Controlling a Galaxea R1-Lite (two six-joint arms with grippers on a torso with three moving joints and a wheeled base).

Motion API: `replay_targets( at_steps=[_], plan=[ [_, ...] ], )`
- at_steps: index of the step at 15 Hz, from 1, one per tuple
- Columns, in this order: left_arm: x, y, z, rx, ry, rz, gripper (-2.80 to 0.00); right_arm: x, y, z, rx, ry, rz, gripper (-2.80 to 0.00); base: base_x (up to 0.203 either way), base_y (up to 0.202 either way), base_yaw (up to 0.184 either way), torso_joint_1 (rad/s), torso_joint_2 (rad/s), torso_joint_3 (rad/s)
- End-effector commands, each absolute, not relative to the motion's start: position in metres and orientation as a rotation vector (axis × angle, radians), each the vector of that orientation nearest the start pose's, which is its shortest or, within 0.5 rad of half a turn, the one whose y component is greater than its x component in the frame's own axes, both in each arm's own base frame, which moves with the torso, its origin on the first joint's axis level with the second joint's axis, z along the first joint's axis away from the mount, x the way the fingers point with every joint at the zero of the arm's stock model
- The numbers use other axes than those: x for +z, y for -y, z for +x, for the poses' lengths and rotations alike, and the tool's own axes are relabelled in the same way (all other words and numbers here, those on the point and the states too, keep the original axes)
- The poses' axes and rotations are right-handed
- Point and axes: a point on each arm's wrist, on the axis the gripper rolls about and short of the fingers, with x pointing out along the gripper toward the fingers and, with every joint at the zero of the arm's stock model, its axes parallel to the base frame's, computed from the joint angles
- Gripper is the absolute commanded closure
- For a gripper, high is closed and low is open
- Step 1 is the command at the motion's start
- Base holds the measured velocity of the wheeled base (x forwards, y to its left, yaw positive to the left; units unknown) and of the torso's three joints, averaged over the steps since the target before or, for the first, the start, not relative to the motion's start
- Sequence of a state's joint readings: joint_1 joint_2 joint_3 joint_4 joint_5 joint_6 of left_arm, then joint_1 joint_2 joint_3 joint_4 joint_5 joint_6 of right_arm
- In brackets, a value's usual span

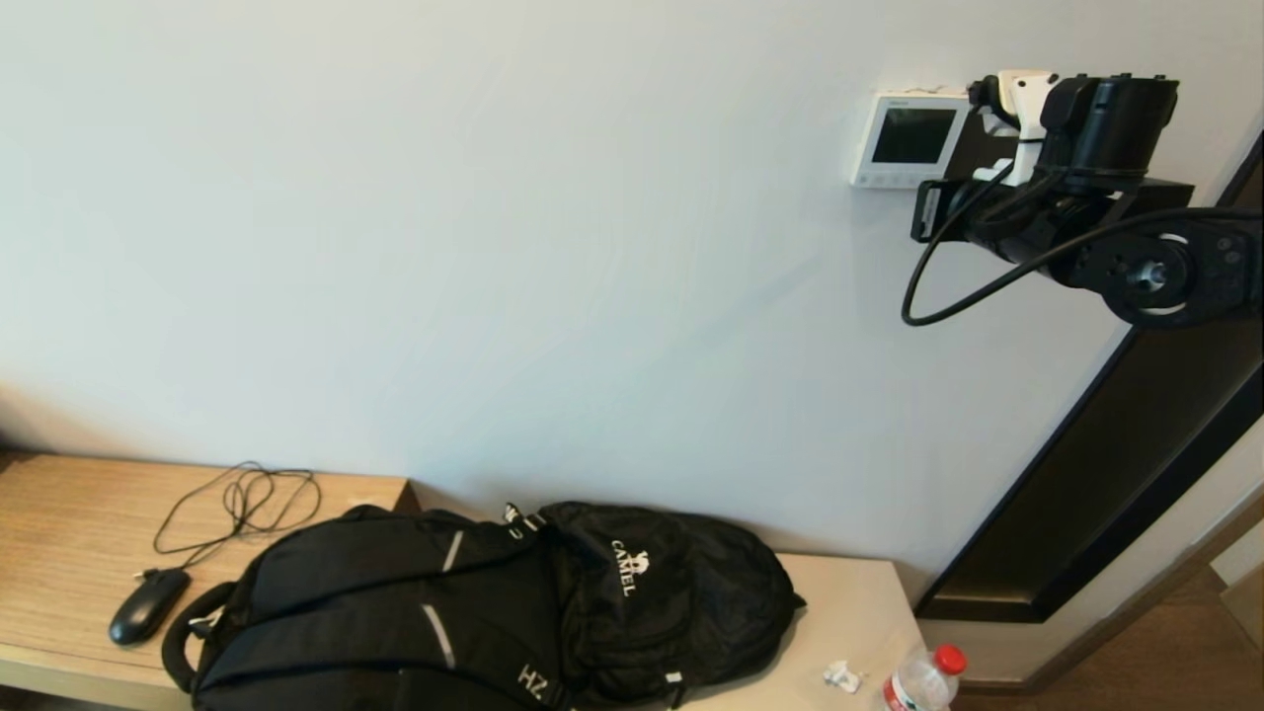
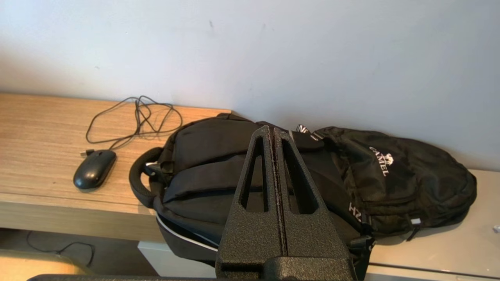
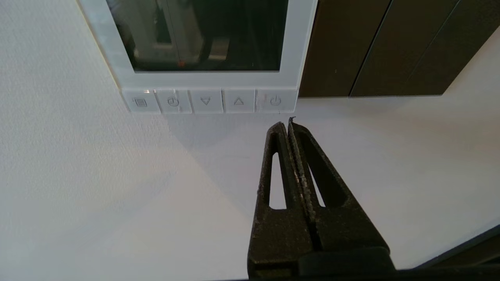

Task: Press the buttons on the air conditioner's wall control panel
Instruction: Turn on the central air conditioner

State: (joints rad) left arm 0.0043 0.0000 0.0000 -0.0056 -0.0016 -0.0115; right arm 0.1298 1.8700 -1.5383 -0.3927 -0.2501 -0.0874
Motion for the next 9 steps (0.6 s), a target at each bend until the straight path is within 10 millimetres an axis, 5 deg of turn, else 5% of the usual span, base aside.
replay_targets(
  at_steps=[1, 9],
  plan=[
    [0.076, 0.0, -0.023, 0.003, 0.005, -0.012, 0.0, 0.311, -0.042, 0.381, -0.132, 0.07, -0.076, 0.0, 0.0, 0.0, 0.0, 0.0, 0.0, 0.0],
    [0.076, 0.0, -0.023, 0.003, 0.008, -0.012, 0.0, 0.311, -0.044, 0.393, -0.15, 0.083, -0.096, 0.0, 0.0, 0.0, 0.0, 0.0, 0.0, 0.0]
  ],
)
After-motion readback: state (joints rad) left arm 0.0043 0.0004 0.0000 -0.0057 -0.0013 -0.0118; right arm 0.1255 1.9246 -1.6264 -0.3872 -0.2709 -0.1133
